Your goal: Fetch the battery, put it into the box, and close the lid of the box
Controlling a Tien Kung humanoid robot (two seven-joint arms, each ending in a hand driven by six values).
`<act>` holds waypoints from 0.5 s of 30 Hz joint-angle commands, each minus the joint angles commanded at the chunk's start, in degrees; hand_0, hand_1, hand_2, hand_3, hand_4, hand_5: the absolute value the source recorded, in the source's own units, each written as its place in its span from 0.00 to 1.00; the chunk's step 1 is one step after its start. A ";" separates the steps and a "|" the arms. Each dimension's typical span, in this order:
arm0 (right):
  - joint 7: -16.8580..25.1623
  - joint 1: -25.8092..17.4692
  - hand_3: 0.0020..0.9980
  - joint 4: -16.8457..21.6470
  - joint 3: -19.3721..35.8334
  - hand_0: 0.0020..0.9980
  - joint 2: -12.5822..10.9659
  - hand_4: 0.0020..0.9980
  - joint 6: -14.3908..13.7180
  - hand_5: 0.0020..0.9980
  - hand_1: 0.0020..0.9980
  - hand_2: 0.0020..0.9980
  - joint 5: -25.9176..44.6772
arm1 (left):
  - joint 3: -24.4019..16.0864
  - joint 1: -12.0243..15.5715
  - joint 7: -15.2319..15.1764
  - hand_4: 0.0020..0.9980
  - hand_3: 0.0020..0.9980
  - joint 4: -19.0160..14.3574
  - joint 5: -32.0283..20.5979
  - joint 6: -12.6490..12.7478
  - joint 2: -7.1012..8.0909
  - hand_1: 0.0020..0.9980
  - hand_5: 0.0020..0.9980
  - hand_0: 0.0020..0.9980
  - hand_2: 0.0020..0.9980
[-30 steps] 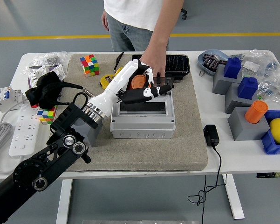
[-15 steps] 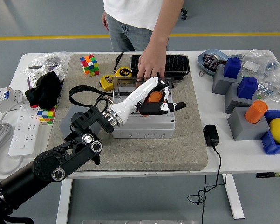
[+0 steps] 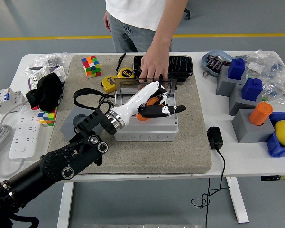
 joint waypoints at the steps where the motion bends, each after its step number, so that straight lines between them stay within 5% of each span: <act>1: 0.00 0.01 0.86 0.00 -0.02 1.00 0.00 1.00 -0.01 1.00 1.00 0.91 0.00 | -0.05 -0.07 -0.14 0.97 0.00 0.35 0.16 0.07 -0.13 0.00 0.69 0.01 0.00; 15: -0.10 0.00 0.86 -0.04 -0.70 1.00 -0.05 1.00 0.05 1.00 1.00 0.91 0.27 | -3.40 -1.75 -3.71 0.97 0.00 8.19 9.83 3.37 -0.56 0.00 0.70 0.01 0.00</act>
